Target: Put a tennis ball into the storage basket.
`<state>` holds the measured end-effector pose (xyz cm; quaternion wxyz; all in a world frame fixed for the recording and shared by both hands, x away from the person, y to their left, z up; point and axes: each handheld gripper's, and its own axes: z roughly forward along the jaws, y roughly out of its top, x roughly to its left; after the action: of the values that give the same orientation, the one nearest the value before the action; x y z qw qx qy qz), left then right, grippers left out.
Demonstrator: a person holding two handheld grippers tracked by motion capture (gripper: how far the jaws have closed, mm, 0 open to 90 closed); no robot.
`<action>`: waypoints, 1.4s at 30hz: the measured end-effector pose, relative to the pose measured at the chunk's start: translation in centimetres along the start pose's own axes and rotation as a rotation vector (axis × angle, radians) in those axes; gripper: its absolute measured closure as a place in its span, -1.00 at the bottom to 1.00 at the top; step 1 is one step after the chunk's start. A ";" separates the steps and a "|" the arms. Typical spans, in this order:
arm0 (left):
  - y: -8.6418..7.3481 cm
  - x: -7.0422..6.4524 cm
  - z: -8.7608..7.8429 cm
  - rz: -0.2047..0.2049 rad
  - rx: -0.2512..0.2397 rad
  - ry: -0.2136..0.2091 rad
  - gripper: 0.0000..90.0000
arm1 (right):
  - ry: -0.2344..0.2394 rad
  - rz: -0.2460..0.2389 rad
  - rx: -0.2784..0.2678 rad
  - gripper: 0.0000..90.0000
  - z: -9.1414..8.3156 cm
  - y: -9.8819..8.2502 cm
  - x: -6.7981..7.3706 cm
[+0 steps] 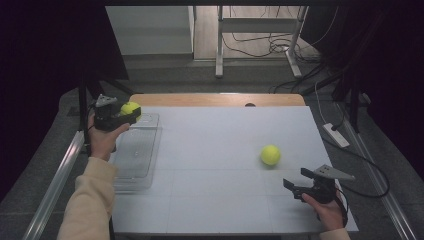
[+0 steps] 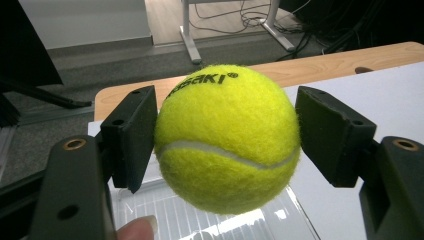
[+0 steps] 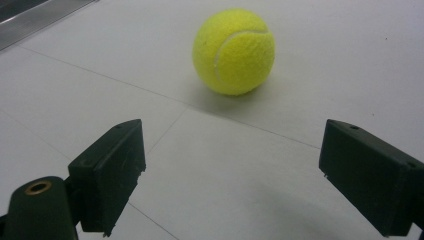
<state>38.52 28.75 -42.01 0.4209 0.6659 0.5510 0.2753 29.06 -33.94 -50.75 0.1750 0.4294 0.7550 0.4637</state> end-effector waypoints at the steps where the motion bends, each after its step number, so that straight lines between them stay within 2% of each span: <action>1: 0.0 0.0 0.0 -0.001 0.000 0.001 -0.37 | 0.000 -0.001 0.000 -0.75 0.0 0.0 0.0; 19: -0.3 0.7 0.4 -0.009 0.031 0.018 -0.37 | -0.001 -0.001 0.000 -0.75 0.0 0.0 0.0; 42: -1.0 1.7 2.2 -0.015 0.125 0.043 -0.37 | -0.001 0.001 0.002 -0.75 0.1 0.0 0.0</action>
<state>40.25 29.84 -44.07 0.3686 0.6808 0.5809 0.2513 29.06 -33.91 -50.81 0.1750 0.4301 0.7551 0.4628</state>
